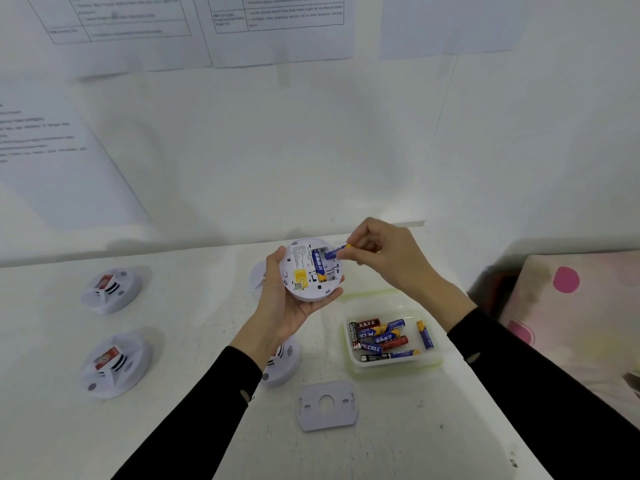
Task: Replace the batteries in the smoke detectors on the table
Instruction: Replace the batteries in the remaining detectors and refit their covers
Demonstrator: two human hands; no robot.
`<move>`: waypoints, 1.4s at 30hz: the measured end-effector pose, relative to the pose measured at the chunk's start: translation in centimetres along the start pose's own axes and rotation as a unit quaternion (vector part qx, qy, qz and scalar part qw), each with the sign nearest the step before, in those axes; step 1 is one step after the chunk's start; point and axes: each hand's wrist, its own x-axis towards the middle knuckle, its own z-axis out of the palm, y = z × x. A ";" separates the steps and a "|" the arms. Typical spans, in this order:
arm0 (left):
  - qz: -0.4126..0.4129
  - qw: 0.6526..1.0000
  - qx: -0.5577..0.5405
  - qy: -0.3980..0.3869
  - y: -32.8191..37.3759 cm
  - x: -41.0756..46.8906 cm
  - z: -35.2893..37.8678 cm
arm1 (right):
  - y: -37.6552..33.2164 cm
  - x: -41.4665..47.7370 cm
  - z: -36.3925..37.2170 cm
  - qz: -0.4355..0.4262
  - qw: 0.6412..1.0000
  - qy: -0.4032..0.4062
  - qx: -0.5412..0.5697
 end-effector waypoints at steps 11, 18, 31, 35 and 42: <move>0.014 1.000 0.022 0.014 -0.8 0.0 0.4 | 1.9 -0.6 2.7 -0.174 0.953 0.055 -0.243; 0.053 0.997 0.061 0.011 -1.1 -0.2 0.3 | 2.9 -2.1 3.6 -0.161 0.936 0.085 -0.300; 0.104 0.987 0.114 0.038 -1.8 -0.8 1.2 | -0.2 -1.7 3.6 0.312 0.884 0.066 0.341; 0.123 0.984 0.128 0.035 -1.2 -1.0 1.6 | -0.9 -1.9 3.6 0.275 0.899 0.065 0.333; 0.096 0.991 0.093 0.028 -0.3 -0.7 2.3 | -1.9 -1.1 3.2 0.225 0.942 0.039 0.246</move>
